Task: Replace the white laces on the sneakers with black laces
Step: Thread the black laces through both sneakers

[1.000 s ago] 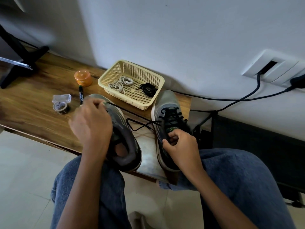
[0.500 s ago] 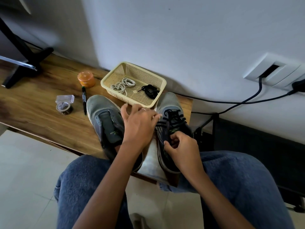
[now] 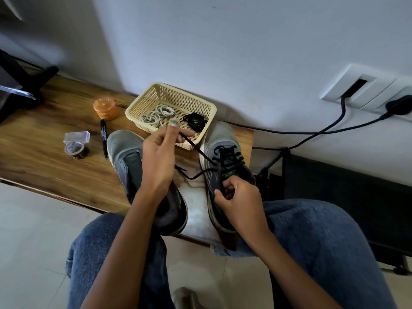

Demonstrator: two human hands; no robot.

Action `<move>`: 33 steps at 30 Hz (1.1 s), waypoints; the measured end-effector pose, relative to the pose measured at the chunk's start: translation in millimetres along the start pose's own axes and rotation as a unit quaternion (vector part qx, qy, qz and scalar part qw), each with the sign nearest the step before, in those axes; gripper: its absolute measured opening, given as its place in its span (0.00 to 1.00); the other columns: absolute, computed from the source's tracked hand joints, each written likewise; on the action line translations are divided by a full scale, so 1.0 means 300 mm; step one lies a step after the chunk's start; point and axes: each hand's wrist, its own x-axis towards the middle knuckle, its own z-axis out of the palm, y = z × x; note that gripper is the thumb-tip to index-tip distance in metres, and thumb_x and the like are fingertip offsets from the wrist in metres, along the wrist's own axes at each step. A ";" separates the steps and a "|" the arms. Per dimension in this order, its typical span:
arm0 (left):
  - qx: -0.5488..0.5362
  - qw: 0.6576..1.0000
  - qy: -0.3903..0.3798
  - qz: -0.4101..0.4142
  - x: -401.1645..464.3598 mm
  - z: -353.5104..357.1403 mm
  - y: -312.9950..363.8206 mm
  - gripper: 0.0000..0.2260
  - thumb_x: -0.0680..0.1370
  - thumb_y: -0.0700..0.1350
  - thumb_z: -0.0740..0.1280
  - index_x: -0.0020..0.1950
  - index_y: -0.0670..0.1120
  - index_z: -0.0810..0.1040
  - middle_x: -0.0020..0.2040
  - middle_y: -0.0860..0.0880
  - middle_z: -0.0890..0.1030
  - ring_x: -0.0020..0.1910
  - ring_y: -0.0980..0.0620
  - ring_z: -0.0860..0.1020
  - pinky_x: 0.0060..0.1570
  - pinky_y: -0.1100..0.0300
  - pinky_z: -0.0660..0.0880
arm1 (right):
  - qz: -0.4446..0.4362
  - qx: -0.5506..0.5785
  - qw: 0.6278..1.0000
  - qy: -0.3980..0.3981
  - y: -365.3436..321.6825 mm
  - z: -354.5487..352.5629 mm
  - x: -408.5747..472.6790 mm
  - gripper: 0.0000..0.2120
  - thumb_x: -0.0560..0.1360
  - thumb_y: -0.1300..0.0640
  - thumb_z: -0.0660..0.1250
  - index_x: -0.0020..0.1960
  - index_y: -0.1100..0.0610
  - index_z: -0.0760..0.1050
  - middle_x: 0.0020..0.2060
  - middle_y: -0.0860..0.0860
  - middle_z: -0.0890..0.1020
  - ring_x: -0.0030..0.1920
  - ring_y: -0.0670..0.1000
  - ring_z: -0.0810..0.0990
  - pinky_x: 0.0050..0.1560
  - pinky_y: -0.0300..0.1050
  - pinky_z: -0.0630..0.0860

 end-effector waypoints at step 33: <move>0.347 0.917 -0.161 0.114 -0.109 0.173 -0.078 0.11 0.78 0.51 0.67 0.60 0.59 0.80 0.51 0.59 0.84 0.51 0.58 0.81 0.47 0.59 0.77 | -0.016 0.099 0.992 0.072 0.112 -0.117 0.084 0.10 0.74 0.61 0.69 0.55 0.54 0.79 0.48 0.48 0.79 0.51 0.49 0.79 0.52 0.38 0.74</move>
